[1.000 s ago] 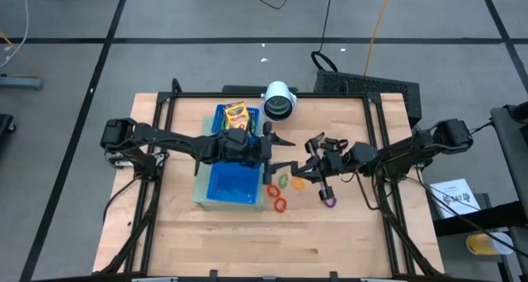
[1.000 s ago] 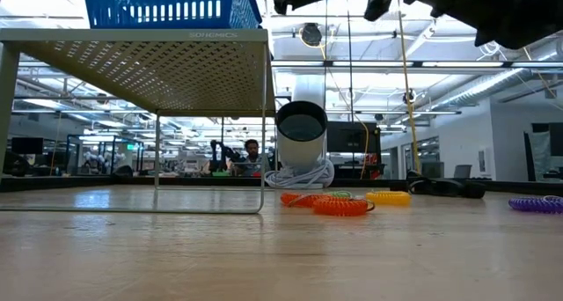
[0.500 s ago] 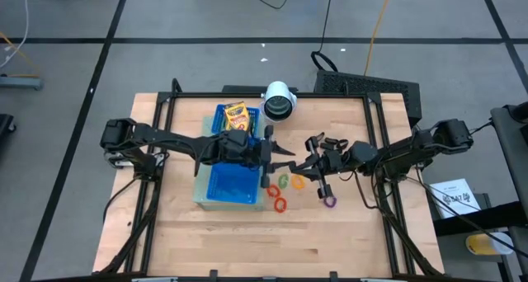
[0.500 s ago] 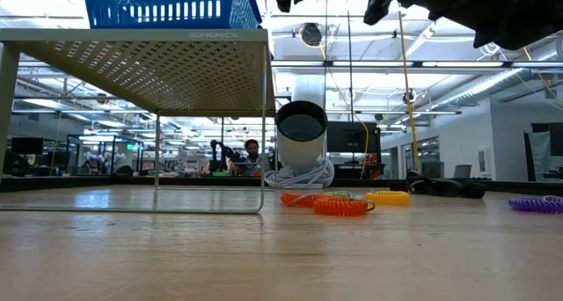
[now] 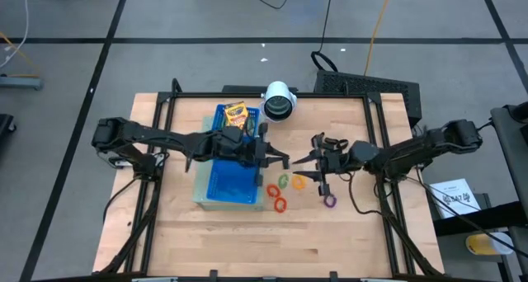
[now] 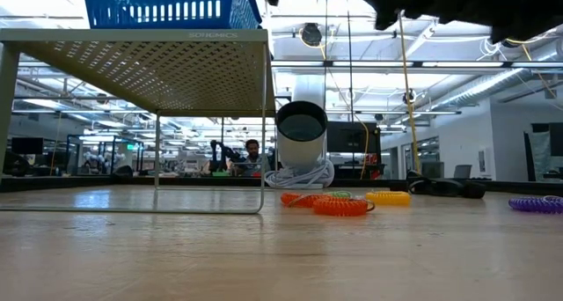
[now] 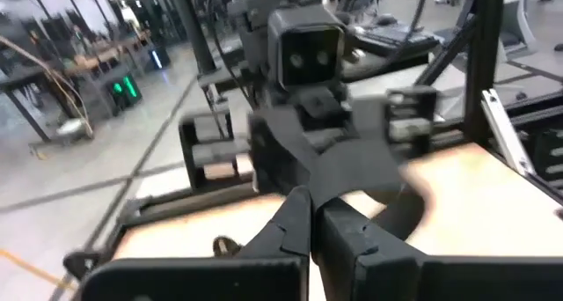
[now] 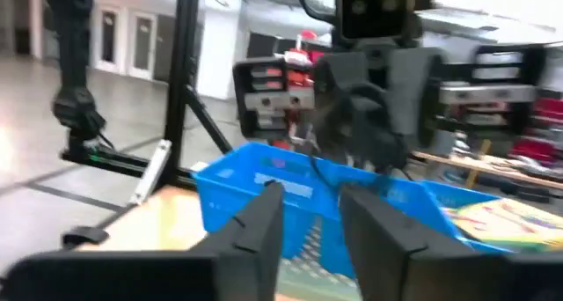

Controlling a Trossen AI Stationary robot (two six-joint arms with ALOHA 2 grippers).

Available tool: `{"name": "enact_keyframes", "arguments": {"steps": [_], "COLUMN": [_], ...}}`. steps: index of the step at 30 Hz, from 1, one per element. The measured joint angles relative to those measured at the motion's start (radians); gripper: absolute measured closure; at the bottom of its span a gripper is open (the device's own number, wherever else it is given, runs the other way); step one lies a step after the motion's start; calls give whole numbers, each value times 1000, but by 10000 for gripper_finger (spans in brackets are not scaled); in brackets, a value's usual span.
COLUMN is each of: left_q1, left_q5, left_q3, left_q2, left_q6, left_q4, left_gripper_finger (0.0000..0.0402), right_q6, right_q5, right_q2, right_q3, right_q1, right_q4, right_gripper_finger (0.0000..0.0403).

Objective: Pick & Place Office Desk Supplies
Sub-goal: Put the black rubber band into the middle blue bin on the shelf

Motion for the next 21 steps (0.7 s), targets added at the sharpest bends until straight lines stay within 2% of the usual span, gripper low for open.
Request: {"name": "enact_keyframes", "arguments": {"steps": [5,9,13,18,21], "left_q1": [3,3,3,10,13], "left_q5": [-16,-108,-240,-280,-345], "left_q3": [1,1,0,0,0], "left_q2": [-97,-173,-217,-224,-225], "left_q6": [-8,-16,-68,-149,-201], "left_q4": [-149,-331,-525,-731,-803], "left_gripper_finger": [390,394,384,396,387], "right_q6": [3,42,68,80,92], "right_q5": [153,238,266,267,267], "right_q2": [-132,-213,-268,-308,-315], "right_q3": [-18,-49,-106,-158,-177], "right_q1": [0,0,0,0,0], "right_q4": [-193,-281,-290,-268,-228], "right_gripper_finger": [236,219,216,226,233]}}
